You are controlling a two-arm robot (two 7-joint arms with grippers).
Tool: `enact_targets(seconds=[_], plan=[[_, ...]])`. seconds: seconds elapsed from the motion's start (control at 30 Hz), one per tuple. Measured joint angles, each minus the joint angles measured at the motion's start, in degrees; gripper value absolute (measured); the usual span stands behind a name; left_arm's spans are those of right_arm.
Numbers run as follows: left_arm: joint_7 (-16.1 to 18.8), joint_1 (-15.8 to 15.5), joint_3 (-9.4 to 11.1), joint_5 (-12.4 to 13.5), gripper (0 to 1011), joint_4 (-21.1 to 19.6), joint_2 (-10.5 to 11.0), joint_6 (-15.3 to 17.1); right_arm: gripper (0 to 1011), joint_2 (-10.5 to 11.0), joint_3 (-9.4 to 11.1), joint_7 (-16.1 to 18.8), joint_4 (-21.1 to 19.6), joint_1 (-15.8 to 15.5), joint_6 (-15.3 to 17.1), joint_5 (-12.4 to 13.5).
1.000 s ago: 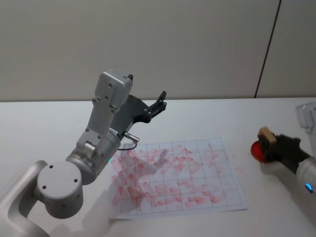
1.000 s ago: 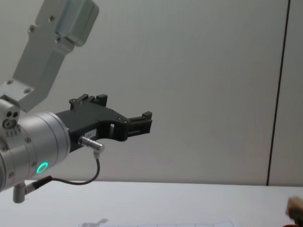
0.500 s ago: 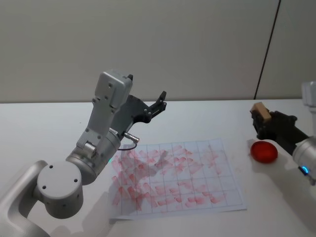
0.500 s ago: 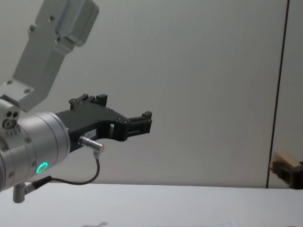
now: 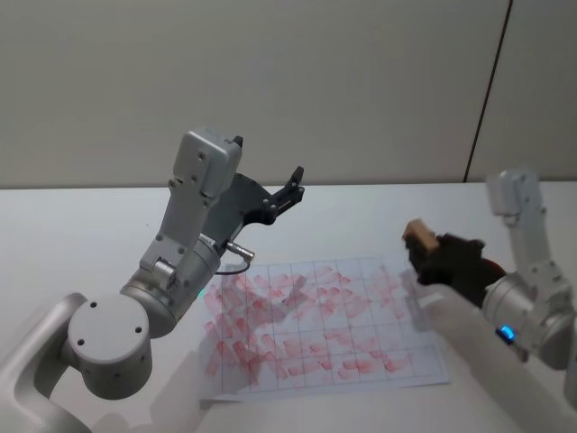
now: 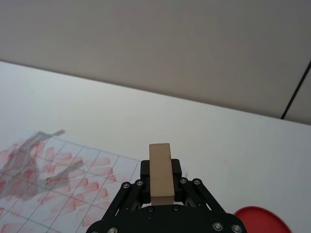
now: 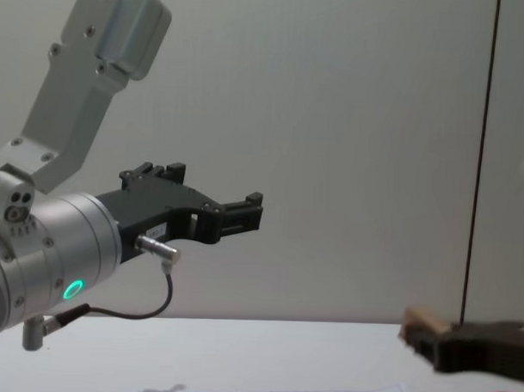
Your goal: Use the one hand to pick up the stamp and affix it onto the A4 paper.
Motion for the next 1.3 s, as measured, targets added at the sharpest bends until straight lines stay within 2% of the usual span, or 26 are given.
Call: enact_targets(seconds=[0.3, 0.47, 1.3], plan=[[0.0, 0.0, 0.0, 0.0, 1001, 0.0, 0.0, 0.0, 225, -1.65, -2.36, 1.4, 2.68, 0.08, 1.68, -2.69], [0.0, 0.0, 0.0, 0.0, 1001, 0.0, 0.0, 0.0, 226, -2.05, -2.97, 1.78, 3.7, 0.11, 2.1, -3.74], [0.0, 0.0, 0.0, 0.0, 1001, 0.0, 0.0, 0.0, 225, -2.85, -4.25, 3.21, 6.93, 0.45, 4.3, -6.68]])
